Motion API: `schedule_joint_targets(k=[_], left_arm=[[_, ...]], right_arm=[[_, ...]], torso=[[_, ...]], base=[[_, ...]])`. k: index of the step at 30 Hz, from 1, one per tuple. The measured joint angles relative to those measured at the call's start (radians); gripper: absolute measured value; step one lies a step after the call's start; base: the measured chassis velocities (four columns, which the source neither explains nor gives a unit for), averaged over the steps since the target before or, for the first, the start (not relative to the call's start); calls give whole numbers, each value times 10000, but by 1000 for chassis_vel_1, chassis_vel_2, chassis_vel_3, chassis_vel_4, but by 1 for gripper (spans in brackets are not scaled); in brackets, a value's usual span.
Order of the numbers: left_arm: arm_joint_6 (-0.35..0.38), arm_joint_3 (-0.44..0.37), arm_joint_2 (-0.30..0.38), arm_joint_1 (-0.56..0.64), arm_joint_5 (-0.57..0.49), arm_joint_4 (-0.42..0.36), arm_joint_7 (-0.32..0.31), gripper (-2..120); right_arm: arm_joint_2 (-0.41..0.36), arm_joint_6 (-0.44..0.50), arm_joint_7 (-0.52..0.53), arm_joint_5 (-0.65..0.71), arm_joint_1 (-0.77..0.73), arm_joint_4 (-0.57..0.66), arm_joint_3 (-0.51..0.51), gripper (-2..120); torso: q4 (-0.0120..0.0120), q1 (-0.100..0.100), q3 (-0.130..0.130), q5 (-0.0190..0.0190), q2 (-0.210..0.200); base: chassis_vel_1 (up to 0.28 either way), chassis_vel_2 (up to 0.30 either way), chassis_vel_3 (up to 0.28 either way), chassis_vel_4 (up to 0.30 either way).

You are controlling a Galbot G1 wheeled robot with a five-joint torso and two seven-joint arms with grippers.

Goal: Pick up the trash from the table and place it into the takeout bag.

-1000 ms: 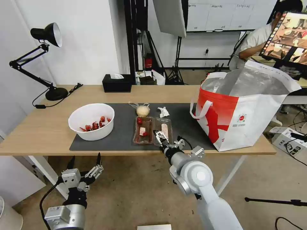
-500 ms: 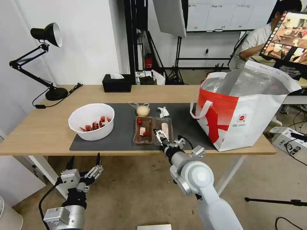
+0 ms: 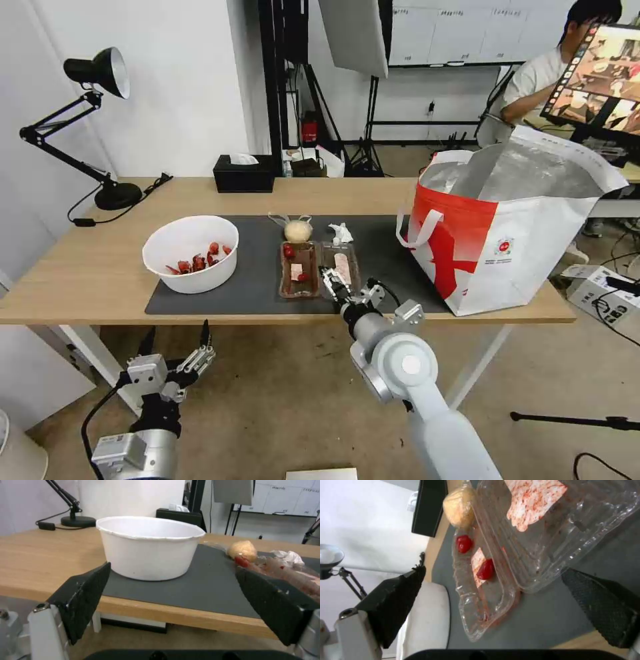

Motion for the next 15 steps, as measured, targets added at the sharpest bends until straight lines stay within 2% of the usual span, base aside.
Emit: schedule_joint_targets(k=[7, 15], left_arm=[[-21, -63, 15, -20, -33, 29, -2, 100], [-65, -63, 44, -64, -91, 131, -2, 100]], right_arm=[[92, -10, 70, -98, 170, -150, -60, 100], [112, 19, -939, -1965, 163, -382, -274, 100]], torso=[[0, 0, 0, -1, 0], [0, 0, 0, 0, 0]], base=[[0, 0, 0, 0], [0, 0, 0, 0]])
